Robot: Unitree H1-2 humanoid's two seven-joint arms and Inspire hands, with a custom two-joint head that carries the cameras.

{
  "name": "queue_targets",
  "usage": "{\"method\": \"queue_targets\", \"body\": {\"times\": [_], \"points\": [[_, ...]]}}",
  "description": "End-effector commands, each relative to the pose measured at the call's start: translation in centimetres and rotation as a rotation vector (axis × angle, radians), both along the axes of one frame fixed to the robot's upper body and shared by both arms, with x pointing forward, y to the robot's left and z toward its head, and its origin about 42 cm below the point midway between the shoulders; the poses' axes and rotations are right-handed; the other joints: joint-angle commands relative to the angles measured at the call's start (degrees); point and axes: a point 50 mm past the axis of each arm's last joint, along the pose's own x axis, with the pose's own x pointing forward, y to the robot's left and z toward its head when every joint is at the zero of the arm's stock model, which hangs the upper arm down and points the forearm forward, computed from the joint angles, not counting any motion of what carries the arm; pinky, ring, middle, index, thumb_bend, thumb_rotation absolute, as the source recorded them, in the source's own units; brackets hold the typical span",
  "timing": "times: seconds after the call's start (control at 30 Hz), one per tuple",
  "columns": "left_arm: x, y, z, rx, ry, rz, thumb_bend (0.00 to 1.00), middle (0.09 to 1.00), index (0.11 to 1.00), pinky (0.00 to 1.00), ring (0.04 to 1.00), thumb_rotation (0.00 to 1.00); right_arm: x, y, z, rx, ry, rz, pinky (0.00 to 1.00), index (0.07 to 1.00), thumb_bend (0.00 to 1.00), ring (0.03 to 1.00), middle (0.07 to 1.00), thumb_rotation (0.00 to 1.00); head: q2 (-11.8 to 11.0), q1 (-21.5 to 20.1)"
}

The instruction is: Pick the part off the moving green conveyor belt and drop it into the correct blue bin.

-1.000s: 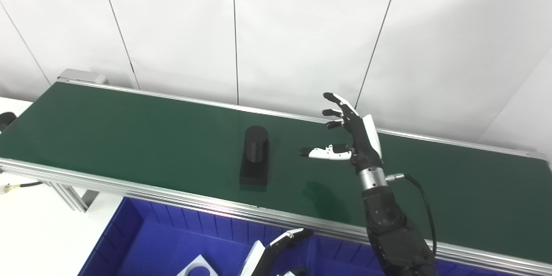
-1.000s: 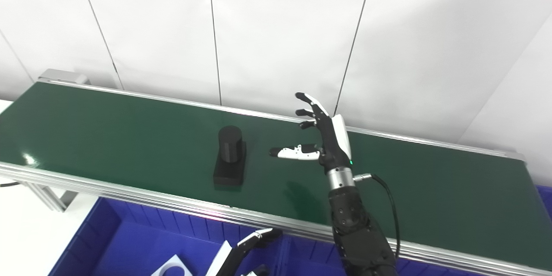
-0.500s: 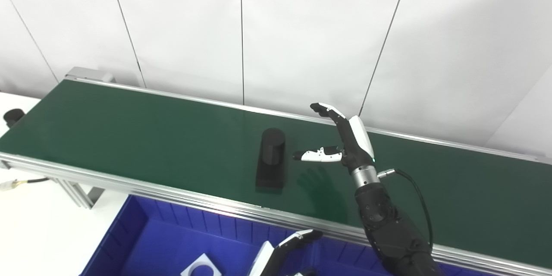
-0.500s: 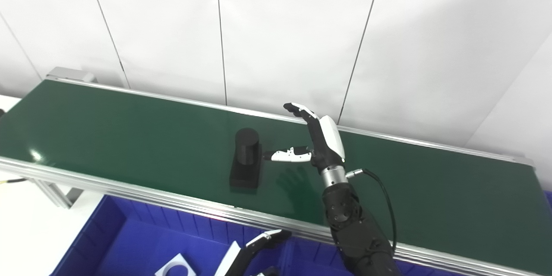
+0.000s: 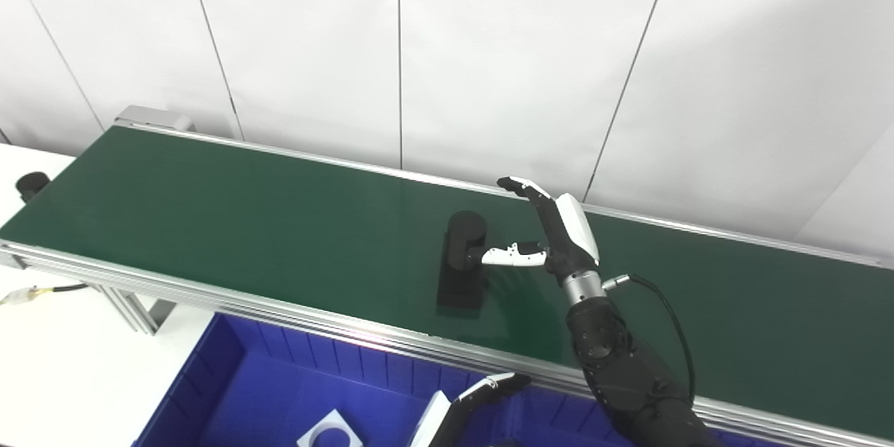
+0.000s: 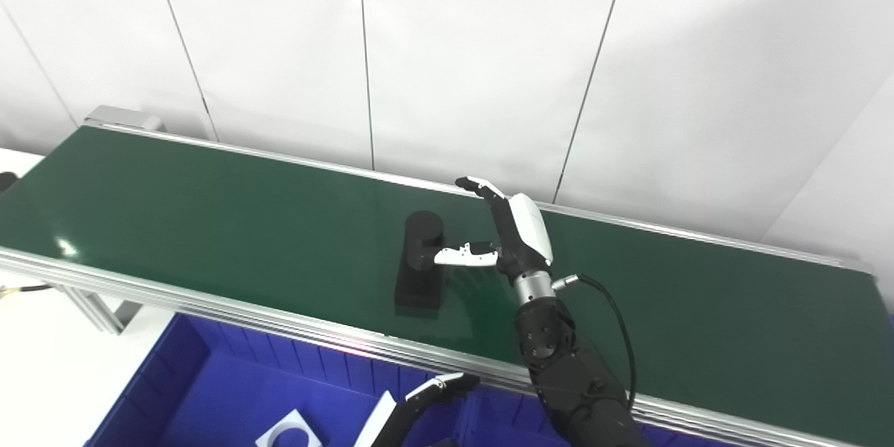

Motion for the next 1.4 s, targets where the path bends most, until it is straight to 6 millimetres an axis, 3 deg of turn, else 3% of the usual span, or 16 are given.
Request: {"method": "queue_targets", "body": {"times": [0.0, 0.3, 0.43, 0.53, 0.67, 0.7, 0.73, 0.8, 0.83, 0.97, 1.37], "points": [[0.3, -0.9, 1.4, -0.062, -0.058, -0.011, 0.80, 0.803, 0.785, 0.79, 0.806, 0.96, 1.3, 1.6, 3.2, 0.037, -0.084, 0.054, 0.71, 0.795, 1.00, 0.806, 0.821, 0.36, 0.02, 0.14], [0.0, -0.7, 1.5, -0.063, -0.060, -0.014, 0.82, 0.812, 0.787, 0.78, 0.810, 0.95, 0.9, 2.2, 2.2, 0.027, -0.037, 0.067, 0.73, 0.792, 1.00, 0.818, 0.824, 0.35, 0.53, 0.07], [-0.1, -0.6, 1.5, -0.066, -0.057, -0.015, 0.82, 0.811, 0.787, 0.78, 0.811, 0.95, 0.7, 2.3, 1.8, 0.031, -0.019, 0.073, 0.69, 0.781, 1.00, 0.764, 0.792, 0.32, 0.64, -0.23], [-0.1, -0.6, 1.5, -0.058, -0.063, -0.019, 0.81, 0.814, 0.790, 0.78, 0.814, 0.95, 0.5, 2.3, 1.4, 0.057, 0.013, 0.077, 0.59, 0.761, 0.99, 0.672, 0.755, 0.26, 0.71, -0.35], [0.0, -0.6, 1.5, -0.055, -0.066, -0.020, 0.79, 0.807, 0.790, 0.78, 0.808, 0.95, 0.2, 2.1, 0.6, 0.063, 0.033, 0.061, 0.41, 0.703, 0.89, 0.508, 0.686, 0.03, 0.75, -0.37], [-0.1, -0.6, 1.5, -0.055, -0.065, -0.020, 0.79, 0.805, 0.790, 0.78, 0.807, 0.96, 0.1, 2.1, 0.5, 0.060, 0.035, 0.052, 0.40, 0.691, 0.81, 0.487, 0.676, 0.02, 0.75, -0.37], [-0.1, -0.6, 1.5, -0.058, -0.062, -0.019, 0.79, 0.802, 0.788, 0.78, 0.805, 0.95, 0.1, 2.0, 0.3, 0.056, 0.034, 0.041, 0.38, 0.671, 0.62, 0.466, 0.659, 0.01, 0.81, -0.46], [-0.1, -0.6, 1.5, -0.065, -0.056, -0.018, 0.79, 0.800, 0.787, 0.78, 0.805, 0.95, 0.1, 1.9, 0.0, 0.037, 0.031, 0.017, 0.37, 0.663, 0.57, 0.460, 0.651, 0.00, 0.92, -0.65], [-0.1, -0.6, 1.5, -0.069, -0.052, -0.018, 0.78, 0.798, 0.787, 0.78, 0.805, 0.93, 0.1, 1.9, -0.1, 0.026, 0.028, 0.006, 0.38, 0.602, 0.53, 0.419, 0.558, 0.00, 0.92, -0.65], [-0.1, -0.6, 1.5, -0.067, -0.054, -0.023, 0.78, 0.797, 0.790, 0.78, 0.803, 0.93, 0.1, 1.7, -0.5, -0.034, 0.019, -0.005, 0.35, 0.535, 0.51, 0.383, 0.469, 0.00, 0.89, -0.86], [-0.2, -0.5, 1.5, -0.072, -0.040, -0.029, 0.75, 0.799, 0.794, 0.79, 0.806, 0.92, 0.0, 1.1, -0.7, -0.075, 0.006, 0.005, 0.37, 0.506, 0.52, 0.392, 0.464, 0.00, 0.90, -1.16]]}}
